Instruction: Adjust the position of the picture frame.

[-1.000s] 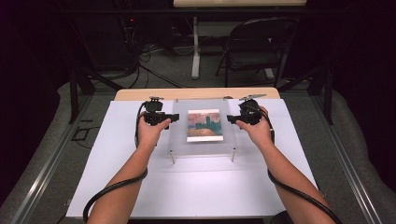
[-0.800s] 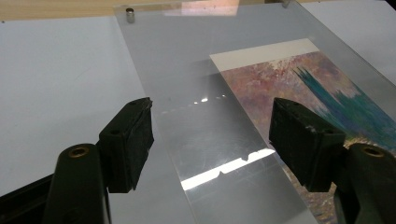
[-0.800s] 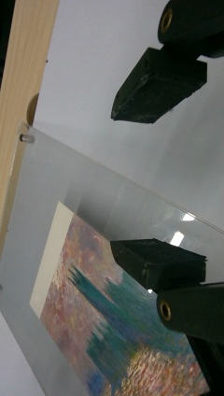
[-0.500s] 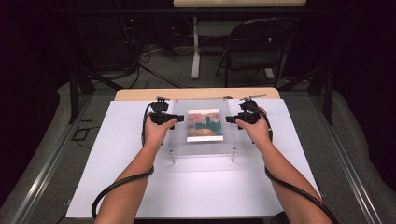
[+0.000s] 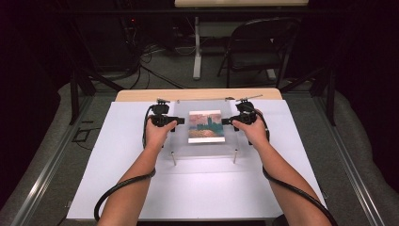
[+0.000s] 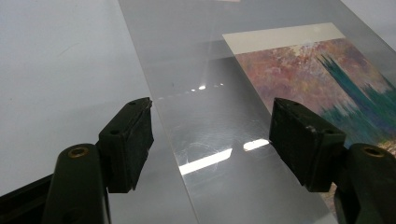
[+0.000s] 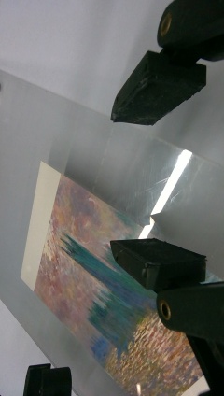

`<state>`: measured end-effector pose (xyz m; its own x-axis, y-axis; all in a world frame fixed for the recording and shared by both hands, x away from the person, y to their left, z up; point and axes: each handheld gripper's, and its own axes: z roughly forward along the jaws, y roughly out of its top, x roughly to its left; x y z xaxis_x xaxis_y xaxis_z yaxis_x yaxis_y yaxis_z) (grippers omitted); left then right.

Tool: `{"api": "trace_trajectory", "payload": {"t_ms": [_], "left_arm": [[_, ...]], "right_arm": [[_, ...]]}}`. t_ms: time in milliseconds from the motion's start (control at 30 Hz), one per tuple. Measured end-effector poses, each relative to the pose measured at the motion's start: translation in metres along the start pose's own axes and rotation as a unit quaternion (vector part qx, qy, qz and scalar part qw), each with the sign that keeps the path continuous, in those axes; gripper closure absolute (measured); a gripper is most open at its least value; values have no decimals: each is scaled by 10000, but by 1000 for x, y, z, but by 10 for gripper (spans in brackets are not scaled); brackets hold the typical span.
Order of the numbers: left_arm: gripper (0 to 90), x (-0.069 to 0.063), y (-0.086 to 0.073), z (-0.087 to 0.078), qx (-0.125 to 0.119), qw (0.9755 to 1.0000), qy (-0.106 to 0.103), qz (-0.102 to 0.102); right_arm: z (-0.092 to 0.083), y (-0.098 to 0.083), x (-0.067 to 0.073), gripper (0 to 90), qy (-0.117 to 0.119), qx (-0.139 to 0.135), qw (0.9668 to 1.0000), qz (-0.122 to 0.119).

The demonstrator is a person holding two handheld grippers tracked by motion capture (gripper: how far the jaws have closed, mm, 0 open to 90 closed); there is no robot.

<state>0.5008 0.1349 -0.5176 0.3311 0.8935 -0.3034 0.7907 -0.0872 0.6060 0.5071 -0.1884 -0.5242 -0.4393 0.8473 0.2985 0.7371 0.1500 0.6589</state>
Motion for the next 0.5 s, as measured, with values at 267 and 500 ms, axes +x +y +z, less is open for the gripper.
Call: {"api": "trace_trajectory", "payload": {"t_ms": [267, 500], "left_arm": [[302, 2, 0, 4, 91, 9999, -111, -77], [299, 2, -1, 10, 168, 9997, -125, -134]], "right_arm": [[3, 2, -1, 302, -31, 43, 9999, 91], [5, 2, -4, 304, -3, 173, 9997, 166]]}}
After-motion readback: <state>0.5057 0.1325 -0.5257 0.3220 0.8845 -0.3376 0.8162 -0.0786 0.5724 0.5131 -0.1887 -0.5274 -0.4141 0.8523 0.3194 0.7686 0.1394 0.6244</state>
